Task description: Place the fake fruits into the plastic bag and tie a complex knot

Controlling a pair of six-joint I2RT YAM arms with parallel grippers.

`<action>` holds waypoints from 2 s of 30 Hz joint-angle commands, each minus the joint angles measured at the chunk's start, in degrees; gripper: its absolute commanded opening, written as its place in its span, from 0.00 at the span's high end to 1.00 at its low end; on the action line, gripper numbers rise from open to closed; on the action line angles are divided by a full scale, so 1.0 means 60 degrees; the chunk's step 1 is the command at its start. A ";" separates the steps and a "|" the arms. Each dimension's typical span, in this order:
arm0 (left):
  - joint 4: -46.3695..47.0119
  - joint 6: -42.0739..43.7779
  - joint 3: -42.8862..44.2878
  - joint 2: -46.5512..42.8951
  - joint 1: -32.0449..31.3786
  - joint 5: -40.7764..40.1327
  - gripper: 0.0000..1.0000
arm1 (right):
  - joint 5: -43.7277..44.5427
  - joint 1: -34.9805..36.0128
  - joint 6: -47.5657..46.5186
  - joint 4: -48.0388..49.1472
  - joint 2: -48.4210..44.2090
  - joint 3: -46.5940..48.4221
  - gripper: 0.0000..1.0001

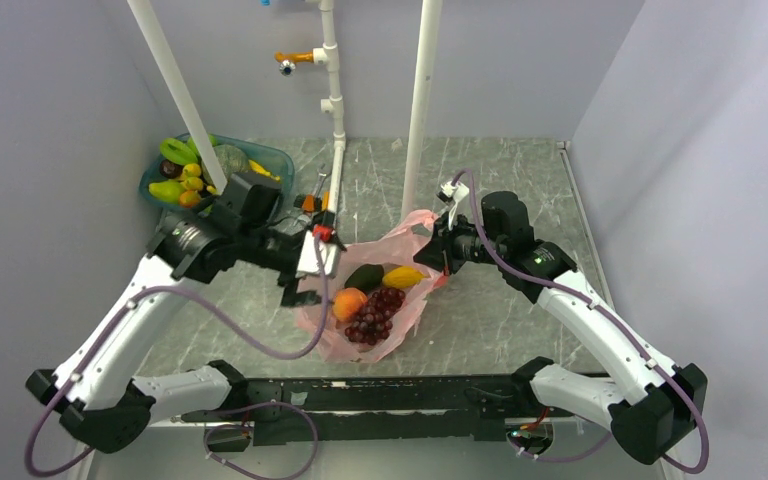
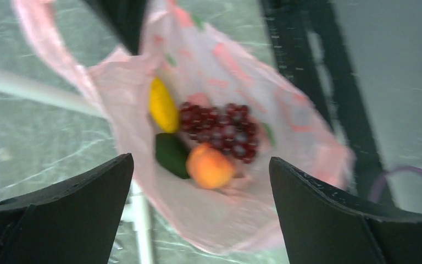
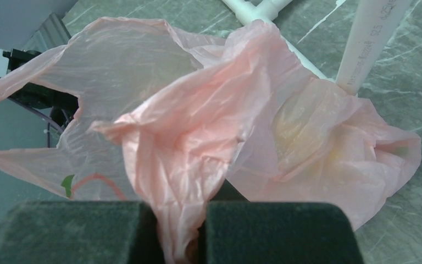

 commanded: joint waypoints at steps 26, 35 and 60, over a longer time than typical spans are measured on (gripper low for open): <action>-0.2051 -0.1158 -0.1796 -0.1750 -0.1951 -0.1697 1.00 | 0.0750 -0.0380 -0.0847 -0.1573 -0.0634 0.1713 0.46; -0.2094 -0.1078 -0.1355 -0.1657 -0.0451 -0.1260 1.00 | 0.0922 -0.0874 -0.1992 -0.3604 -0.0689 0.2533 0.36; -0.1517 -0.2418 0.3807 -0.0890 0.1371 -0.1267 1.00 | 0.0690 -0.0971 -0.2717 -0.5113 -0.0833 0.5645 1.00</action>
